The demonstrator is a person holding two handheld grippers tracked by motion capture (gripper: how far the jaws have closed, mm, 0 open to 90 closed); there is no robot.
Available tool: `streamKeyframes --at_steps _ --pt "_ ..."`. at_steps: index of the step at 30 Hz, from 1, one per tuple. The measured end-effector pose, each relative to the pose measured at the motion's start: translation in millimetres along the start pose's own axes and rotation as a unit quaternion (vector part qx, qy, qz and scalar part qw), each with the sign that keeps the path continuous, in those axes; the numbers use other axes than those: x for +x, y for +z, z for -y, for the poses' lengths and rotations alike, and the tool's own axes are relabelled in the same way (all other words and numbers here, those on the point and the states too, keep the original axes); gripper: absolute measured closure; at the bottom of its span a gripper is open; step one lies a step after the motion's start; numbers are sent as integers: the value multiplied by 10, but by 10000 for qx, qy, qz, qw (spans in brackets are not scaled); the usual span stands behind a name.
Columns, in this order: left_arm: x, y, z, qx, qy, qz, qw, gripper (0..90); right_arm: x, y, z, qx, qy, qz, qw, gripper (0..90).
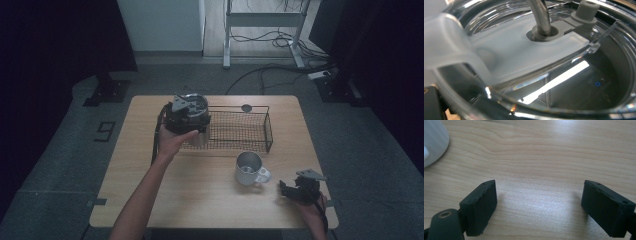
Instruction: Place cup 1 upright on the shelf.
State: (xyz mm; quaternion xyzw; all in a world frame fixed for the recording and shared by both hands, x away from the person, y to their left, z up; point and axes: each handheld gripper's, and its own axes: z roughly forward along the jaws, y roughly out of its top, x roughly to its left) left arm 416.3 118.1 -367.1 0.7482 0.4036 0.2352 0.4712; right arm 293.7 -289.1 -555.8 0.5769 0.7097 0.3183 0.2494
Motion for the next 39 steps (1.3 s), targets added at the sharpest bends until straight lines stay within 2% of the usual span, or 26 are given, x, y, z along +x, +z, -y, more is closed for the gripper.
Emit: streamKeyframes --at_steps 14,19,39 --pt "100 90 -38 47 -8 -144 9999 39 -2 3 -1 -7 25 12 10000 129" --pt "128 109 -57 14 -121 -58 9999 39 -4 2 -1 -6 20 14 10000 129" --pt "194 311 -189 71 -51 -212 9997 40 -4 2 0 -6 35 23 10000 129"
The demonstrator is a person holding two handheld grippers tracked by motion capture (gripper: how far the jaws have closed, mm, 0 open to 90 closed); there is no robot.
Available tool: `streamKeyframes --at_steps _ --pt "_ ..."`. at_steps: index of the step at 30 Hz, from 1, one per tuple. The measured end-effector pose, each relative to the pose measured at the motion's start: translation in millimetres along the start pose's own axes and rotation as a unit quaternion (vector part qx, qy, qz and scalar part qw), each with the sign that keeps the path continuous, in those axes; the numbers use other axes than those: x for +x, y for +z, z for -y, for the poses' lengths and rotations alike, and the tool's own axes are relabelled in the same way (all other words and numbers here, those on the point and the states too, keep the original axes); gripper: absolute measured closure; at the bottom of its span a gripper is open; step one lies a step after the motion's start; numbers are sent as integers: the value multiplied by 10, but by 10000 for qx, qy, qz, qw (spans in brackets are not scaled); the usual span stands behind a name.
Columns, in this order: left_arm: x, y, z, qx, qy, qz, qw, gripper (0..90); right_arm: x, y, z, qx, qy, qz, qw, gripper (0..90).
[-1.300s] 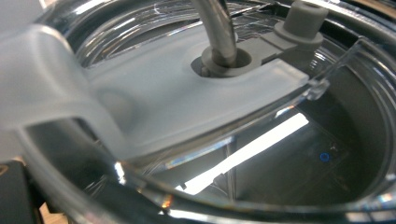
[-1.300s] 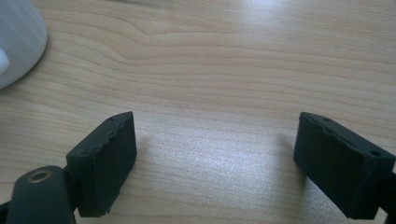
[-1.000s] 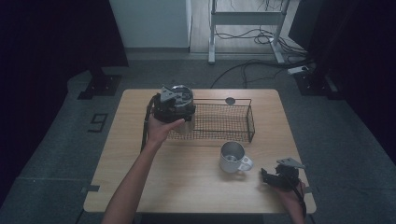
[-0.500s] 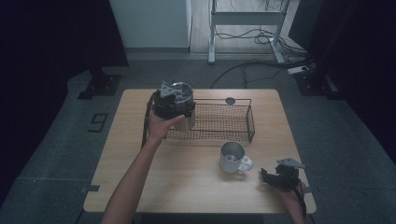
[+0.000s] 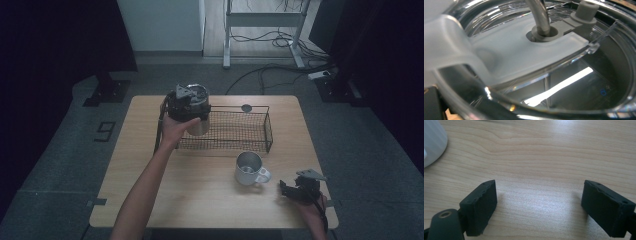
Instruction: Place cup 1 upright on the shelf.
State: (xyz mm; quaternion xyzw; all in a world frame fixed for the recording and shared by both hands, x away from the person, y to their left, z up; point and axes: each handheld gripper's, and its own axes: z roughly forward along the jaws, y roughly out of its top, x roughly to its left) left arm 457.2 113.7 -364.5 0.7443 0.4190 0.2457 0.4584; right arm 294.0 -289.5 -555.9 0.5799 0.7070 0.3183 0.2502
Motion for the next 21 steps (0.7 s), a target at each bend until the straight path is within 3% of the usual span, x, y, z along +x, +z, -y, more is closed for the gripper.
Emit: streamKeyframes --at_steps 9,13,21 --pt "68 53 -5 15 -34 -42 10000 40 0 0 0 0 2 3 10000 129" --pt "133 123 13 34 -173 -45 9998 40 -1 0 0 0 5 9 10000 129" --pt "146 245 17 88 -221 1 9997 40 -2 0 0 0 10 18 10000 129"
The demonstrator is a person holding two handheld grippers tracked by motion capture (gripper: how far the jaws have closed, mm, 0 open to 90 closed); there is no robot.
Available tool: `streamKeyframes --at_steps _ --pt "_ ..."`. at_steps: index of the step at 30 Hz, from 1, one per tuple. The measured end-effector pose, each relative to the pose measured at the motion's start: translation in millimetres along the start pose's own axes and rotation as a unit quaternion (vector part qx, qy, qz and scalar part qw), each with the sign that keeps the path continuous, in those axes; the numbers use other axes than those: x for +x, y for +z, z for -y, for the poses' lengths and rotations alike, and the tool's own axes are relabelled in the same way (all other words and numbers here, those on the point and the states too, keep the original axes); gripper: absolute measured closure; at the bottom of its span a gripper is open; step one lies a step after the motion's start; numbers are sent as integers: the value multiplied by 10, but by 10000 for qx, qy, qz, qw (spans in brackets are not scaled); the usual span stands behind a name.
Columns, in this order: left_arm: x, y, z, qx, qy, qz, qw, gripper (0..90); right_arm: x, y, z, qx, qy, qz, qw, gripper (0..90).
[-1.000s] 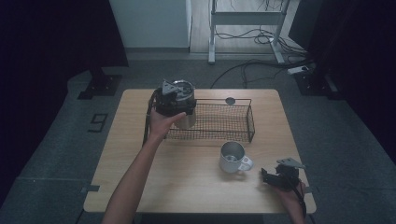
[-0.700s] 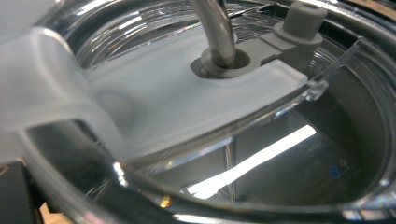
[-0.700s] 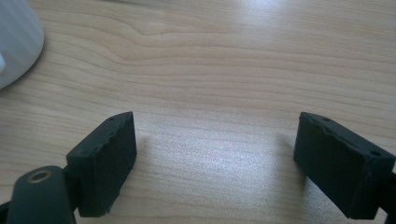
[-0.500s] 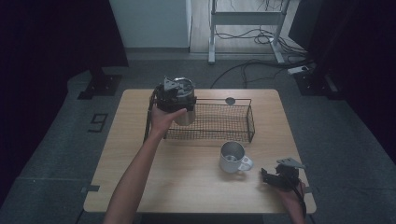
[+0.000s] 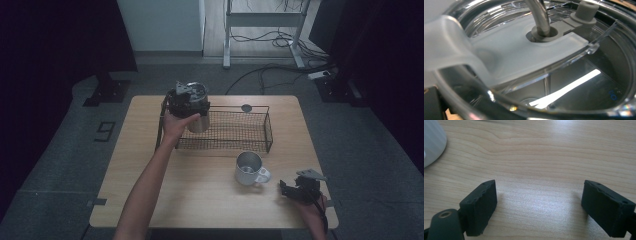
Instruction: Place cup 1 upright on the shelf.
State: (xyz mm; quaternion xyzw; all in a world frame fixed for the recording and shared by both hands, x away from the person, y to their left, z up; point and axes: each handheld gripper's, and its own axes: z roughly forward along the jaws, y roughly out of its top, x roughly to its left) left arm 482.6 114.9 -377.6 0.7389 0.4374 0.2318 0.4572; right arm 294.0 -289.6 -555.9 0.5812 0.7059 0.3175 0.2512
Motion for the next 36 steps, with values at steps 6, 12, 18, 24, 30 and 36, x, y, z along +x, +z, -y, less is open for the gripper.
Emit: streamKeyframes --at_steps 6,12,18,24,30,36 --pt "-11 81 -12 24 11 -9 10000 40 0 0 0 -1 3 -1 10000 129" --pt "-13 145 5 79 6 4 10000 40 0 0 0 -1 2 -2 10000 129" --pt "-13 223 12 129 17 -11 9999 40 -1 -1 0 -1 4 4 10000 129" --pt "-26 285 51 190 44 5 9998 40 -1 0 0 -2 7 5 10000 129" --pt "-20 331 86 216 50 -2 9998 40 0 -1 0 0 7 6 10000 130" --pt "-5 380 129 275 9 -6 9996 40 0 -1 0 0 6 6 10000 129"
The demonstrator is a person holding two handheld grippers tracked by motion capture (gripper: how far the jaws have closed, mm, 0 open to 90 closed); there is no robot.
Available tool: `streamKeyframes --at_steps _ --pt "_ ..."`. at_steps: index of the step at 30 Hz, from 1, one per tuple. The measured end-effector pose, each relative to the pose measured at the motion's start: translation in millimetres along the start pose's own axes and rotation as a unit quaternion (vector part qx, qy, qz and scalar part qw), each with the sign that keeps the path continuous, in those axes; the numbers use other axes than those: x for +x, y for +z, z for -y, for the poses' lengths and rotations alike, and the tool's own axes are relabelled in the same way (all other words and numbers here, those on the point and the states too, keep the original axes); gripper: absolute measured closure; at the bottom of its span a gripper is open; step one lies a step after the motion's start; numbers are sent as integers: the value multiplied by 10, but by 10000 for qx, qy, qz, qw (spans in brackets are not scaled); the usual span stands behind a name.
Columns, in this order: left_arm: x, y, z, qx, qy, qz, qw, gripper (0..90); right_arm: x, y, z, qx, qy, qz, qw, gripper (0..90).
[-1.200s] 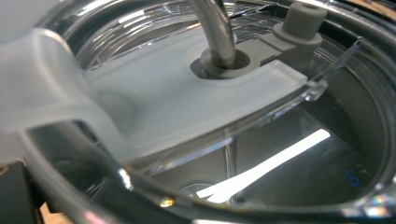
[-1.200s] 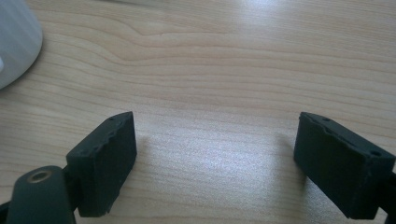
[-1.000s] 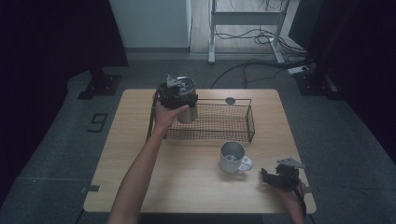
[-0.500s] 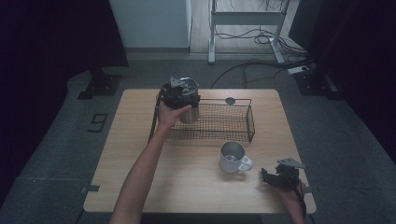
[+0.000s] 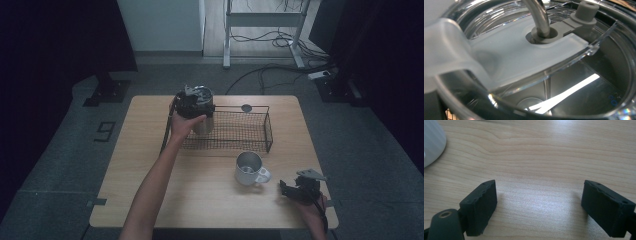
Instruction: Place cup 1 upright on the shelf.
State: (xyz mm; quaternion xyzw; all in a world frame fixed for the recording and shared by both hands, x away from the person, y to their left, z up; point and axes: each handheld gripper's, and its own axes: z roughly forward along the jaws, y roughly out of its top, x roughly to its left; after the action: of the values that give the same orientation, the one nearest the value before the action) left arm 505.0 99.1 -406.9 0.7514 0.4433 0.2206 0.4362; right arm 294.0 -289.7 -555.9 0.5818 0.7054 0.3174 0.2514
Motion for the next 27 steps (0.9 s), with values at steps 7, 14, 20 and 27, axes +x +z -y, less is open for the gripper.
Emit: streamKeyframes --at_steps 7,14,20,27 --pt "15 96 64 99 -20 -21 9999 40 0 0 0 0 1 2 10000 129" --pt "6 151 112 145 -42 -8 9999 40 -1 0 0 -1 1 4 10000 129" --pt "14 191 162 224 -58 -15 9997 39 -1 0 0 0 0 5 10000 130" --pt "33 248 231 294 -110 -64 9995 39 -1 0 0 0 0 3 10000 130"
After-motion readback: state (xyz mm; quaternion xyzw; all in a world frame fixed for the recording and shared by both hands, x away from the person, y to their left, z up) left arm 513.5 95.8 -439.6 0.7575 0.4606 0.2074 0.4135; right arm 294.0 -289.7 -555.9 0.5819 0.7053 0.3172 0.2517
